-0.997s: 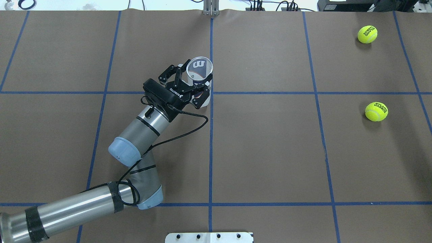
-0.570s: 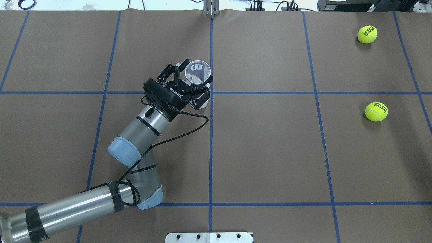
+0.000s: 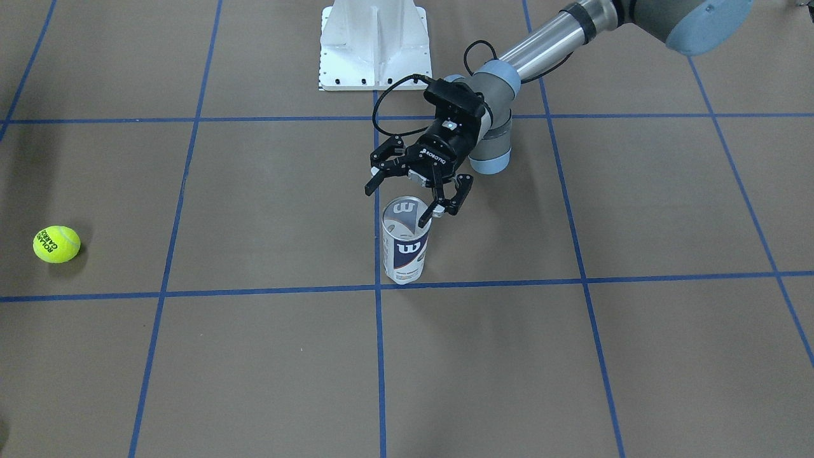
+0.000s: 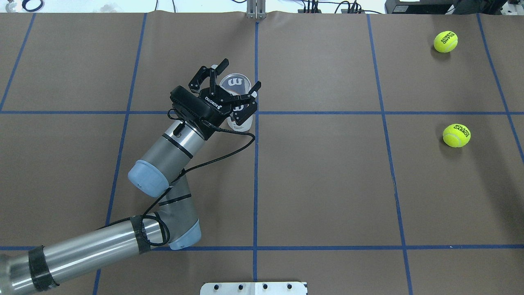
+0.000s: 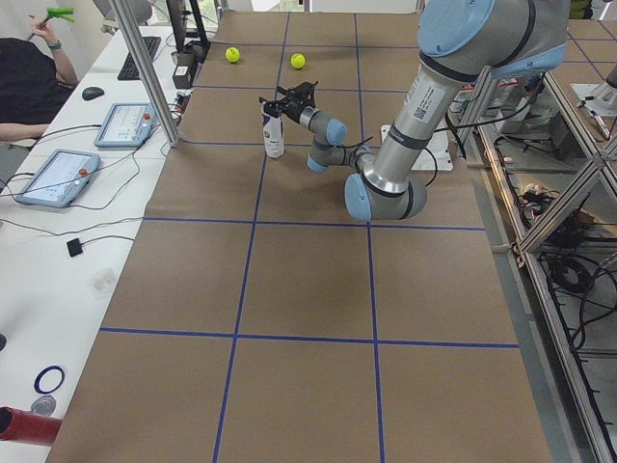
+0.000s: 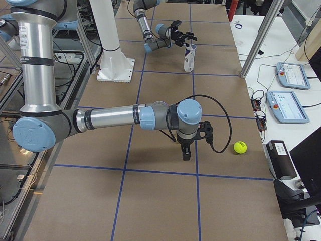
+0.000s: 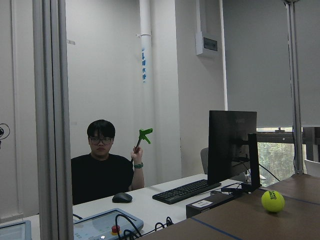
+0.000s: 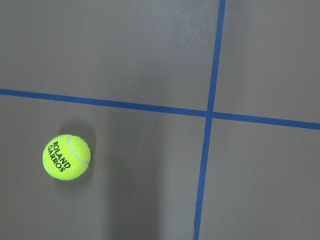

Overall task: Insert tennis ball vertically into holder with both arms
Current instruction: 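Set the can upright on the table and open the left gripper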

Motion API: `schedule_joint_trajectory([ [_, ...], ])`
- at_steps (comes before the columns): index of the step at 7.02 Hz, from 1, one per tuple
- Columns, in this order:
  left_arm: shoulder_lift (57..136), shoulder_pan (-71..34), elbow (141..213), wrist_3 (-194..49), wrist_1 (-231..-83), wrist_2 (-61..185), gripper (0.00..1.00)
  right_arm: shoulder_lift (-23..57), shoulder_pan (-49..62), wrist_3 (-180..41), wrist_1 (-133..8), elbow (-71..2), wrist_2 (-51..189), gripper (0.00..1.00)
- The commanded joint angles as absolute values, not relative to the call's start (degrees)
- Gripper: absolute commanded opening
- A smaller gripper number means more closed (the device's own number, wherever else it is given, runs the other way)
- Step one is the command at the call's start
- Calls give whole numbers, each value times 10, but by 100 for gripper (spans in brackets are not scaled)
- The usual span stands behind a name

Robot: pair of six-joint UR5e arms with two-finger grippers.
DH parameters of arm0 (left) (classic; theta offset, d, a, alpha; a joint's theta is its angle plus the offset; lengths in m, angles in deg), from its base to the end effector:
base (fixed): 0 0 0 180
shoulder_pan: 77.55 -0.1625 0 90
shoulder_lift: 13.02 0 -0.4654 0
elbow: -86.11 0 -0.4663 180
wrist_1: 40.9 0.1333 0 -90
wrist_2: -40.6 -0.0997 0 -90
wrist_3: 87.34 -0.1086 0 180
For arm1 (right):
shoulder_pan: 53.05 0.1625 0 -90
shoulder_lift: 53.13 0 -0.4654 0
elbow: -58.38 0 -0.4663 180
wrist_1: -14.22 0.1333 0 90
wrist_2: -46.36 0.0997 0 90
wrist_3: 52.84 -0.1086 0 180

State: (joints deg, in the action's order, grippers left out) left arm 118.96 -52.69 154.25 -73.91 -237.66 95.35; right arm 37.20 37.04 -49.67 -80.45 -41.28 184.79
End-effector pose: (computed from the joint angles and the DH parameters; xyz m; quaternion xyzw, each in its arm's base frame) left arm 0.6074 -0.4974 0.2151 0.7455 0.4350 -0.0579 0.5016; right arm 0.0529 -0.5626 0.6160 0.0487 -0.4086 -0.0412 0.9105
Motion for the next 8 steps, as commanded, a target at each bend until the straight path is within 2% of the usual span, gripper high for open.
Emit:
schedule_joint_trajectory([
  [1,1181,-495,1621,-744,-2296,956,99,371,370,-497,-800,-414,1854,100],
  [2,1152,-493,1681,-736,-2260,954,99,371,370,-496,-799,-433,1849,100],
  [4,1064,-477,1713,-644,-2240,958,99,349,359,-496,-803,-450,1835,100],
  [6,936,-464,1876,-544,-2042,1023,99,343,334,-498,-802,-450,1829,100],
  [8,900,-388,2002,-393,-1806,1214,99,350,321,-562,-800,-439,1832,100],
])
